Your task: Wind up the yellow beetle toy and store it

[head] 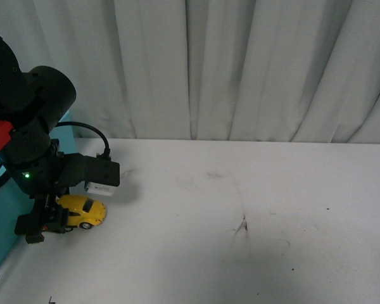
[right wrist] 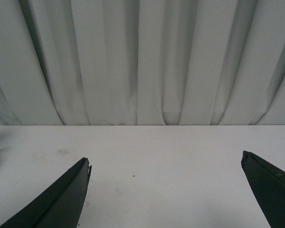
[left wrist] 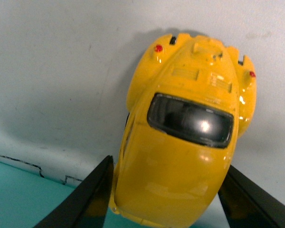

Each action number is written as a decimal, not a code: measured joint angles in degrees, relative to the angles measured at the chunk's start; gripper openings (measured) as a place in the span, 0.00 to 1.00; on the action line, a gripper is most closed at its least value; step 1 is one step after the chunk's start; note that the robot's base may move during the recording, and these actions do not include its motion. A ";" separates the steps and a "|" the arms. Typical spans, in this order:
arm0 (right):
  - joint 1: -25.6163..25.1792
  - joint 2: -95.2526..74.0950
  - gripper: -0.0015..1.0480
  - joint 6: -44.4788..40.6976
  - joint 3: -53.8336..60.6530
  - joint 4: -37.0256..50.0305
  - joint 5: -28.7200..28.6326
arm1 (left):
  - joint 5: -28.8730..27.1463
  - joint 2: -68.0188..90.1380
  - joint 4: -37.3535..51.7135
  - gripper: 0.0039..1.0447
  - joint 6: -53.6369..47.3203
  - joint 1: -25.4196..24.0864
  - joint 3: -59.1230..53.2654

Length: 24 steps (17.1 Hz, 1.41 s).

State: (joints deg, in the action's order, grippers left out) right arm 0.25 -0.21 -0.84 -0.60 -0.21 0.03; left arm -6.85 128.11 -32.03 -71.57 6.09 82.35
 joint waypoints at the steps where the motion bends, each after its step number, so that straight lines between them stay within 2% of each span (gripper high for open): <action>1: 0.00 0.00 0.94 0.00 0.00 -0.02 0.00 | 0.17 0.13 0.11 0.51 -0.76 0.31 0.15; 3: 0.00 0.00 0.94 0.02 0.00 -0.02 0.00 | 1.20 0.09 0.02 0.40 -2.93 0.68 0.87; 5: 0.00 0.00 0.94 0.02 0.00 -0.02 0.00 | 3.63 0.09 -0.94 0.38 -7.37 0.92 1.25; 7: 0.00 0.00 0.94 0.00 0.00 -0.02 0.00 | 8.61 -0.52 -2.75 0.38 -7.67 1.29 1.31; 11: 0.00 0.00 0.94 0.00 0.00 -0.02 0.00 | 22.05 -7.80 -2.03 0.38 1.73 1.46 1.29; 13: 0.00 0.00 0.94 0.00 0.00 -0.02 0.00 | 27.80 -15.21 1.97 0.38 8.55 -1.29 1.20; 15: 0.00 0.00 0.94 0.02 0.00 -0.02 0.02 | 30.38 -21.29 6.73 0.38 15.06 -6.43 -0.15; 17: 0.00 0.00 0.94 0.02 0.00 0.00 0.00 | 26.84 -24.87 10.29 0.38 21.90 -13.46 -2.91; 19: 0.00 0.00 0.94 0.02 0.00 -0.02 0.02 | 21.46 -25.09 8.83 0.38 25.92 -19.39 -5.53; 22: 0.00 0.00 0.94 0.00 0.00 0.00 0.00 | 13.57 -24.92 11.23 0.38 30.34 -24.04 -9.07; 24: 0.00 0.00 0.94 0.00 0.00 -0.02 0.00 | 10.29 -22.75 13.75 0.38 34.64 -24.41 -10.27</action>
State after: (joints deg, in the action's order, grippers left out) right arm 0.25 -0.21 -0.84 -0.60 -0.23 0.03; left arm 3.44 105.36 -18.28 -36.93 -18.33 72.07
